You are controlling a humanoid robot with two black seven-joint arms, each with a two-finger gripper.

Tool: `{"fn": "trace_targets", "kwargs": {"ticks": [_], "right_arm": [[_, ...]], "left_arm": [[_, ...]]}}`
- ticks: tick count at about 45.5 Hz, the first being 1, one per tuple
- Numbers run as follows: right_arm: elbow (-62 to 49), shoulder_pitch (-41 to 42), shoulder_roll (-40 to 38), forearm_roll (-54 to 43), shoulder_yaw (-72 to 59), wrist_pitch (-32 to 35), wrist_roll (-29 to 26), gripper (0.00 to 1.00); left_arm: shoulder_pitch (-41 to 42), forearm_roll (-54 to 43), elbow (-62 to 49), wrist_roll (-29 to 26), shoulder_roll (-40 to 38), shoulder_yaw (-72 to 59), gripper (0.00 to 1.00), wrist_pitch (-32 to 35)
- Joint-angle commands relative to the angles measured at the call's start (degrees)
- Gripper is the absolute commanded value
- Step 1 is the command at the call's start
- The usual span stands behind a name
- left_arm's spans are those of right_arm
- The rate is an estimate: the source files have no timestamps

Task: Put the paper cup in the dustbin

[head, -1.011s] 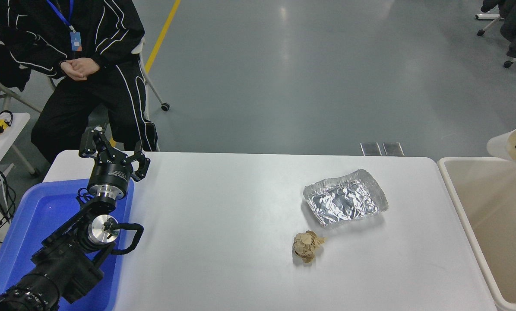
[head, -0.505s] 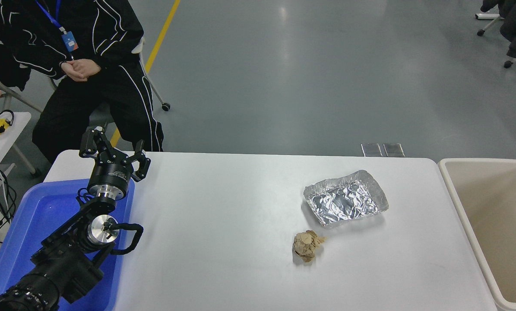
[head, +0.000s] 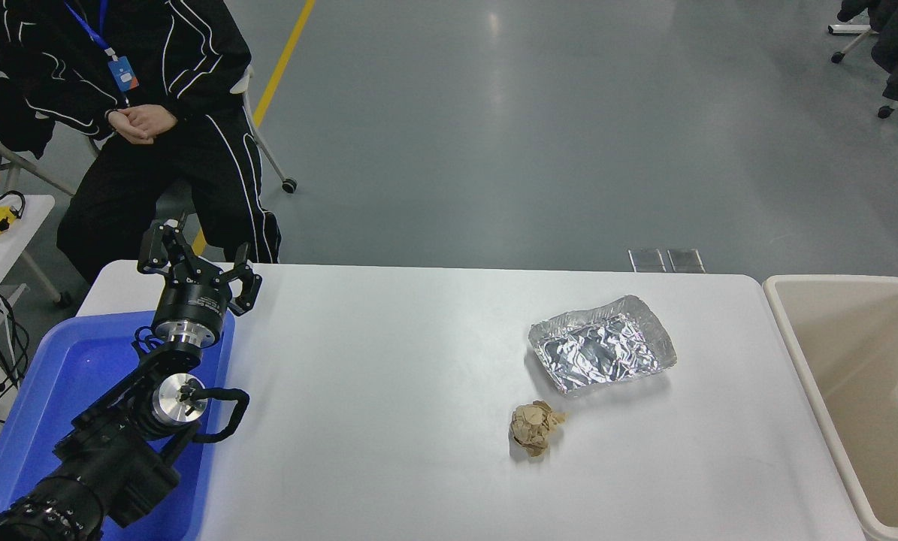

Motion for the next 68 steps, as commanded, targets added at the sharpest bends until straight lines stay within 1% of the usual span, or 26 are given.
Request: {"fn": "trace_targets", "kwargs": {"ticks": [1,2,4,5,6,8,11,17,20,22,25,27,31,33,35,39,43,45,47,50,53,58,62,66,67,68], "right_arm": [[0.0,-0.6,1.1,0.1,0.0,-1.4,0.0,0.23],[0.0,-0.6,1.1,0.1,0.0,-2.0,0.0,0.31],[0.0,-0.5,1.3,0.1,0.0,-5.2,0.1,0.58],[0.0,-0.3,1.3,0.1,0.0,-6.2,0.1,0.64],[0.1,-0.2,1.2,0.1,0.0,-8.1,0.2,0.79],[0.1,-0.2,1.1,0.1,0.1,-9.5,0.3,0.89],[0.1,0.1,0.9,0.1,0.1,-10.3,0.3,0.97],[0.5,1.6,0.5,0.2,0.1,-10.1,0.2,0.98],[2.2,3.3,-0.9,0.2,0.0,-10.0,0.2,0.99],[3.4,6.3,-3.2,0.2,0.2,-10.0,0.2,0.99],[3.6,11.3,-4.2,0.2,2.2,-9.9,0.2,0.99],[3.7,14.9,-5.8,0.2,8.4,-9.9,0.2,0.99],[4.9,18.8,-7.6,0.2,20.6,-10.0,0.5,0.99],[6.2,21.2,-7.9,0.2,28.5,-10.2,0.5,0.99],[7.9,23.0,-8.4,0.2,40.0,-10.2,0.5,0.99],[11.3,24.3,-9.1,0.2,46.4,-10.1,0.5,0.99],[19.1,26.0,-13.6,0.2,47.6,-10.0,0.5,0.99],[27.7,26.2,-16.6,0.2,50.2,-10.0,0.6,0.99],[34.5,26.1,-18.2,0.2,55.6,-9.9,0.6,0.99],[44.6,25.1,-18.1,0.1,69.0,-9.5,0.7,0.99],[48.4,23.4,-16.9,0.0,74.7,-8.6,1.2,0.99],[50.1,21.6,-15.5,0.0,77.4,-7.3,5.3,0.99],[51.9,16.4,-13.4,0.0,78.4,-7.3,15.2,0.99],[52.8,12.6,-12.4,0.0,78.5,-7.3,21.6,0.99],[52.9,10.8,-11.7,0.0,78.5,-7.3,24.3,0.99],[52.9,9.8,-11.3,0.0,78.5,-7.3,25.4,0.99]], "left_arm": [[0.0,0.0,0.0,0.0,0.0,0.0,1.0,0.0],[0.0,0.0,0.0,0.0,0.0,0.0,1.0,0.0],[0.0,0.0,0.0,0.0,0.0,0.0,1.0,0.0],[0.0,0.0,0.0,0.0,0.0,0.0,1.0,0.0],[0.0,0.0,0.0,0.0,0.0,0.0,1.0,0.0],[0.0,0.0,0.0,0.0,0.0,0.0,1.0,0.0],[0.0,0.0,0.0,0.0,0.0,0.0,1.0,0.0],[0.0,0.0,0.0,0.0,0.0,0.0,1.0,0.0],[0.0,0.0,0.0,0.0,0.0,0.0,1.0,0.0],[0.0,0.0,0.0,0.0,0.0,0.0,1.0,0.0],[0.0,0.0,0.0,0.0,0.0,0.0,1.0,0.0],[0.0,0.0,0.0,0.0,0.0,0.0,1.0,0.0],[0.0,0.0,0.0,0.0,0.0,0.0,1.0,0.0],[0.0,0.0,0.0,0.0,0.0,0.0,1.0,0.0],[0.0,0.0,0.0,0.0,0.0,0.0,1.0,0.0],[0.0,0.0,0.0,0.0,0.0,0.0,1.0,0.0],[0.0,0.0,0.0,0.0,0.0,0.0,1.0,0.0],[0.0,0.0,0.0,0.0,0.0,0.0,1.0,0.0],[0.0,0.0,0.0,0.0,0.0,0.0,1.0,0.0],[0.0,0.0,0.0,0.0,0.0,0.0,1.0,0.0],[0.0,0.0,0.0,0.0,0.0,0.0,1.0,0.0],[0.0,0.0,0.0,0.0,0.0,0.0,1.0,0.0],[0.0,0.0,0.0,0.0,0.0,0.0,1.0,0.0],[0.0,0.0,0.0,0.0,0.0,0.0,1.0,0.0],[0.0,0.0,0.0,0.0,0.0,0.0,1.0,0.0],[0.0,0.0,0.0,0.0,0.0,0.0,1.0,0.0]]}}
